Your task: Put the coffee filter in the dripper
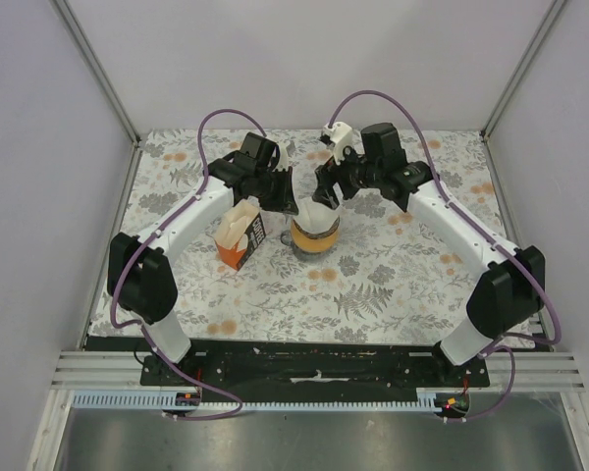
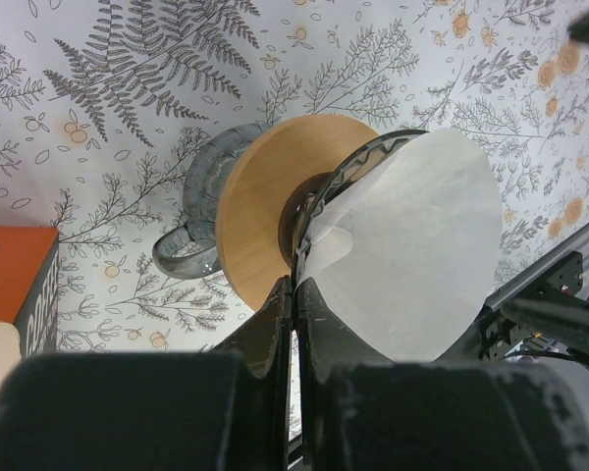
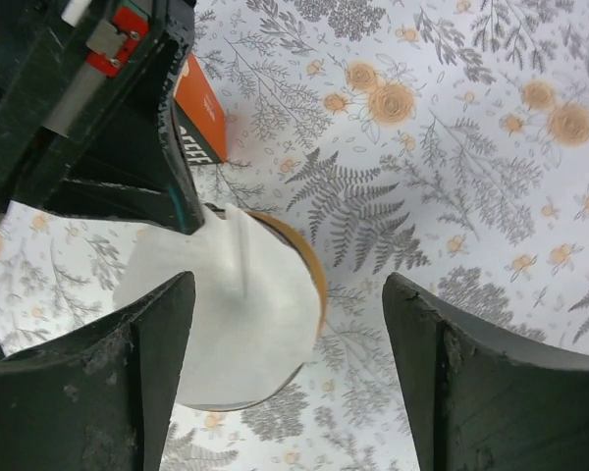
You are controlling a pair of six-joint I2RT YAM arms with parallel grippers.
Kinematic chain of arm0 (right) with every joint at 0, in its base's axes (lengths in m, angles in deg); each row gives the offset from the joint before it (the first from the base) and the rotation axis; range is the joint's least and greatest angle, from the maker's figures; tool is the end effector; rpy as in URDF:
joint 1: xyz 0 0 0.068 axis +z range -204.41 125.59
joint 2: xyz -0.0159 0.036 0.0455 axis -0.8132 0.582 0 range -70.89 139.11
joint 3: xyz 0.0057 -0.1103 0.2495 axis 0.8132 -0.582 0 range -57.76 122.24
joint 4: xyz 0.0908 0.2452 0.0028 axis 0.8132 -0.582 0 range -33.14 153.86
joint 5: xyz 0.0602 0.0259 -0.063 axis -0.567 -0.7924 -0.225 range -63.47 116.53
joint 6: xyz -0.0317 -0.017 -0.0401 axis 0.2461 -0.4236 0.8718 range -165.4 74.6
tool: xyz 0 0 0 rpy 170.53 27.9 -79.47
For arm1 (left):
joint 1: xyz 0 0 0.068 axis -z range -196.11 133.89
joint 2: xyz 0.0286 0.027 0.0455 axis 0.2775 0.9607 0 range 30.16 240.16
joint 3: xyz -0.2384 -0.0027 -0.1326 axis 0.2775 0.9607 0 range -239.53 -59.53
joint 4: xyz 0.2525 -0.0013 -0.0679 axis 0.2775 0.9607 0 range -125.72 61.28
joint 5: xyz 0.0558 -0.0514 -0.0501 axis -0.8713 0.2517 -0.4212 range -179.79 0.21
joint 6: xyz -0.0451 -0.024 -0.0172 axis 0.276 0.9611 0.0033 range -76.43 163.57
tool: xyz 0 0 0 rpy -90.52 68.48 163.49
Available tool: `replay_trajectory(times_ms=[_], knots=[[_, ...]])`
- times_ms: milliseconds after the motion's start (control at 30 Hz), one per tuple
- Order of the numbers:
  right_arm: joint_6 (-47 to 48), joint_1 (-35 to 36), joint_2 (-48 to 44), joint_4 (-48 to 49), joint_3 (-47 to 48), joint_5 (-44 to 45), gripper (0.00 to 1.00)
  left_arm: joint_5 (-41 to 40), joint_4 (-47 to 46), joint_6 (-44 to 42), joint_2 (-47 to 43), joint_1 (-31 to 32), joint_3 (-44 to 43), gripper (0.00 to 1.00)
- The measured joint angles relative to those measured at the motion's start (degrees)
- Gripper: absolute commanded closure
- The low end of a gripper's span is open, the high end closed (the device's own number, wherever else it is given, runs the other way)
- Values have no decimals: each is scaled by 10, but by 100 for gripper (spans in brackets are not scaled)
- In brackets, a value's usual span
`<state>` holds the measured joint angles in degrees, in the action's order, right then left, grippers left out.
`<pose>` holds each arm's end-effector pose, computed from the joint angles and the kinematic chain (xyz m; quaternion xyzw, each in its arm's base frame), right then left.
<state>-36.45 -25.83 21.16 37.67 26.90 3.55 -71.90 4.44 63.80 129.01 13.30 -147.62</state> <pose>0.3175 0.1888 0.3463 -0.3669 0.7874 0.2519 0.4265 0.3262 -0.1963 0.3038 0.1264 0.9238 -0.2717 0.2384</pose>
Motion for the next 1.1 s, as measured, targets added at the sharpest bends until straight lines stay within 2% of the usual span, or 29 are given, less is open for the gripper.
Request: replay_trajectory(times_ms=[67, 300, 433, 500, 567, 633, 767, 867, 1033, 1100], knots=[[38, -13, 9, 4, 2, -28, 2, 0, 0, -3, 0, 0, 0, 95], [150, -23, 106, -17, 55, -160, 2, -3, -1, -12, 0, 3, 0, 95], [181, -22, 140, -33, 71, -203, 7, -4, -1, -14, 0, 4, 0, 95], [192, -22, 159, -42, 91, -213, 14, -4, -1, -15, 0, 3, 0, 95], [199, -22, 176, -51, 106, -223, 33, -4, -1, -16, 0, 4, 0, 95], [208, -22, 187, -60, 115, -233, 46, -5, -1, -17, 0, 4, 0, 95], [212, -22, 202, -76, 122, -247, 59, -11, 0, -19, 0, 5, 0, 95], [221, -23, 204, -85, 122, -257, 78, -16, 0, -21, 0, 5, 0, 95], [227, -29, 204, -101, 122, -276, 100, -28, 0, -33, 0, 3, 0, 95], [228, -30, 204, -105, 122, -281, 100, -28, 0, -35, 0, 3, 0, 95]])
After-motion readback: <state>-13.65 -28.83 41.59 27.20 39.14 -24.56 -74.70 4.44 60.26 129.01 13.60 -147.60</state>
